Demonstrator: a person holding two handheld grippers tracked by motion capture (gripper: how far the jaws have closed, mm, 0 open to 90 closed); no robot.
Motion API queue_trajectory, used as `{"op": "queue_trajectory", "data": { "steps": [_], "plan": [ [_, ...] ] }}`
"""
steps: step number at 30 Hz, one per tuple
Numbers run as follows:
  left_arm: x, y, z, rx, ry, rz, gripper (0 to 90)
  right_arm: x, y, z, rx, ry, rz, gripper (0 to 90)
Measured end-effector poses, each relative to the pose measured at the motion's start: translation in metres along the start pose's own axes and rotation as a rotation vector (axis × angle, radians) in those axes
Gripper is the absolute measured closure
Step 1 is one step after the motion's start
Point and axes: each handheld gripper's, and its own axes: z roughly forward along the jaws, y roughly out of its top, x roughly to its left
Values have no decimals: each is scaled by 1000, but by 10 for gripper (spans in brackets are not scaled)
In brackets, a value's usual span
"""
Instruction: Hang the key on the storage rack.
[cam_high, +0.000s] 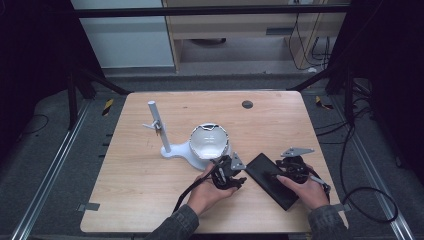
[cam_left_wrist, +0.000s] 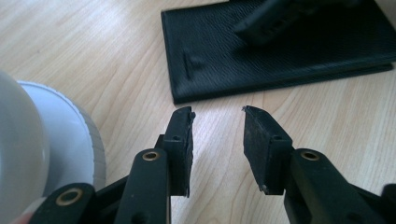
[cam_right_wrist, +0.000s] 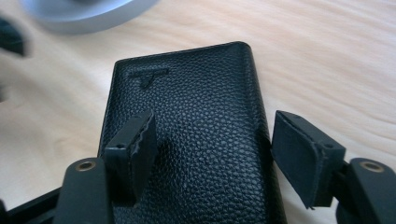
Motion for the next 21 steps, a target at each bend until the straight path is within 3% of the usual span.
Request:
{"op": "queue_trajectory", "data": {
  "steps": [9, 14, 21],
  "plan": [
    [3, -19, -5, 24, 0, -22, 642, 35, 0, 2, 18, 65, -129, 349],
    [4, -30, -10, 31, -19, -37, 638, 35, 0, -6, -26, 51, -124, 315],
    [3, -35, -5, 81, -50, -9, 647, 36, -4, -27, -75, 25, -114, 292]
  ]
}}
